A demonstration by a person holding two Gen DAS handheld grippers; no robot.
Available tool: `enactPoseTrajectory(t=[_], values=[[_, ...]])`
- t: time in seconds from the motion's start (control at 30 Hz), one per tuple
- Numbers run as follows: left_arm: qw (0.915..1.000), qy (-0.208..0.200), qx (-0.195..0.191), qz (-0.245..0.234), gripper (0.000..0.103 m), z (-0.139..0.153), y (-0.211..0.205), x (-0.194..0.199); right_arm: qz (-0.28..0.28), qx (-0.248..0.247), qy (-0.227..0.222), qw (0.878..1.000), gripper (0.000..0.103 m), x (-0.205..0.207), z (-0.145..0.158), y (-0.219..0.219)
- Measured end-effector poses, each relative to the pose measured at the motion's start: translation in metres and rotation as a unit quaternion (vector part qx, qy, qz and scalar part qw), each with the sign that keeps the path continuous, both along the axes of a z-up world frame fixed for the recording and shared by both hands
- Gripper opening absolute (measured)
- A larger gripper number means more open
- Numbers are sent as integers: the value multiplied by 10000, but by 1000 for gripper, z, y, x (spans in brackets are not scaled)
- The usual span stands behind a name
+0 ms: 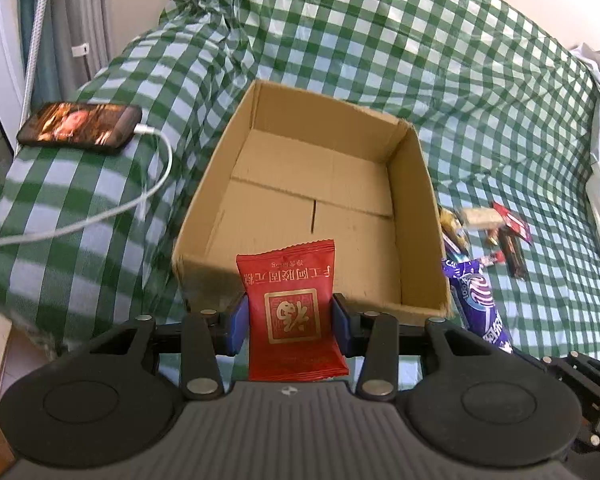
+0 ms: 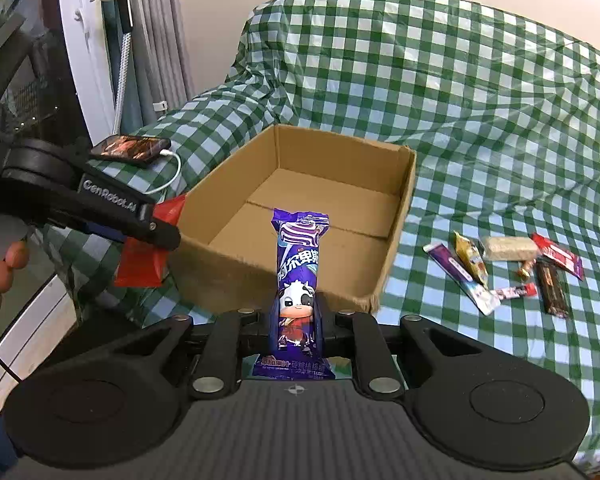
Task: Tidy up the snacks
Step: 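Carry the purple bar and red packet with both tools over the cardboard box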
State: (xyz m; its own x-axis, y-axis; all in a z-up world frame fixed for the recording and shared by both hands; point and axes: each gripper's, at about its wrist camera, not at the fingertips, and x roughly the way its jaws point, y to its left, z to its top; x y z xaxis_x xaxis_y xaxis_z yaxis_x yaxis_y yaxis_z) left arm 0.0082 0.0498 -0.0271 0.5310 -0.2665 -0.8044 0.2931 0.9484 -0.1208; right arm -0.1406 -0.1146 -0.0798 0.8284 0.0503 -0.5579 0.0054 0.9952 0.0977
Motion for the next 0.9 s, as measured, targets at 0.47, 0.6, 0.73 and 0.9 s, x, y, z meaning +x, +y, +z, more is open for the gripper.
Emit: enactPoseTrajectory(t=[0.47,0.6,0.73,0.9], values=[[9999,120,114,45,48,-13,-36,81,33,75,-46,10000,17,81,0,-24],[9997,199,157,34,48,-22,-44,99,21,98,-13,9999,17,105,-5,-28],[9995,259,202,7,48,-32,-51,116,18,86,40,10000,17,126,-11,-33],[9992,332,241,-8,48,-45,-58,134,-18,107,123,9999,17,146,-20,-37]])
